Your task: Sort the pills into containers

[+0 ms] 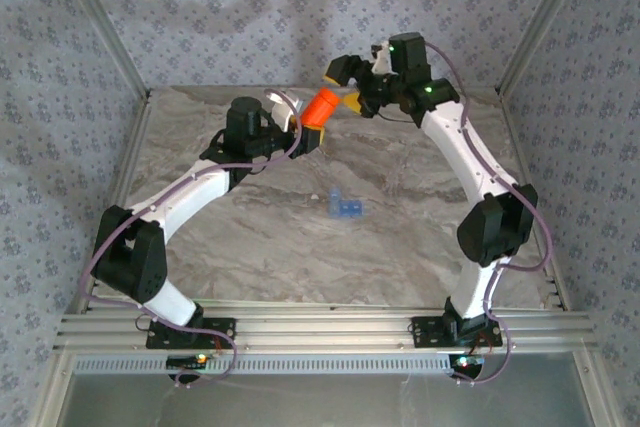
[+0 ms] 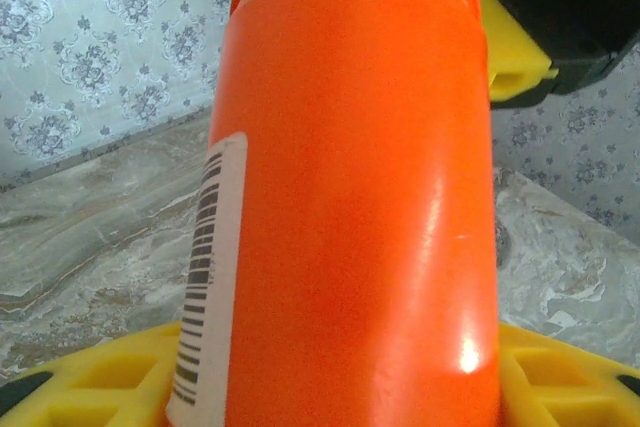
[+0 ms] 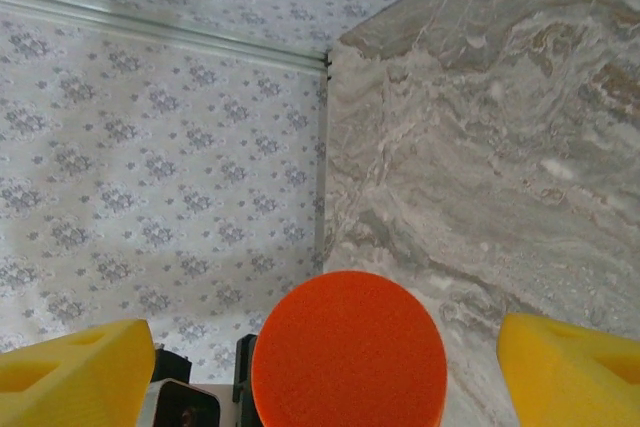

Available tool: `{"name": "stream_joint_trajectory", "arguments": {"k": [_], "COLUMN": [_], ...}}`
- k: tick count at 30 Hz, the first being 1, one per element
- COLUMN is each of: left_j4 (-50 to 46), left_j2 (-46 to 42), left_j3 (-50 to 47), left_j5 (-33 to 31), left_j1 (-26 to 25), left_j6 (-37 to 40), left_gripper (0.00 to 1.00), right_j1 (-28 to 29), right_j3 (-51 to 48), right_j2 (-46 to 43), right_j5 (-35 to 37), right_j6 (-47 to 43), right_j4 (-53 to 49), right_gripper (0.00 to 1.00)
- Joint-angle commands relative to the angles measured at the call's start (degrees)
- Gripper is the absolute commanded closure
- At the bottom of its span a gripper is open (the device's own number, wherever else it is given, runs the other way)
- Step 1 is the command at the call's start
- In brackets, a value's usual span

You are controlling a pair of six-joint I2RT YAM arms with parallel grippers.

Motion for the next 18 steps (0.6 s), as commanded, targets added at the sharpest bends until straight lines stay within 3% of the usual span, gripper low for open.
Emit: {"name": "stream_joint_trajectory", "arguments": {"k": [1, 8, 14, 18], "left_j4": [1.04, 1.19, 1.54, 2.31], "left_j2": [-0.59, -0.94, -1.05, -0.86], "left_j3": [1.73, 1.25, 1.07, 0.87], "left_j5": [-0.24, -0.5, -0.74, -0.95], "left_j1": [-0.77, -1.13, -1.3, -1.35], "left_j6": [1.35, 1.26, 0.97, -0.02], "left_gripper": [1.0, 1.0, 1.0, 1.0], "right_j1": [0.96, 1.86, 1.99, 1.97], "right_j3": [1.13, 0.96, 0.48, -0.64], "right_j2": [1.47, 2.1, 1.68, 1.03], "right_j5": [0.21, -0.51, -0.76, -1.31], "right_j6": [1.29, 1.77, 1.56, 1.43], "right_j4": [-0.88, -0.25, -0.05, 0.65], "right_gripper": [0.11, 0.2, 0.46, 0.54]}}
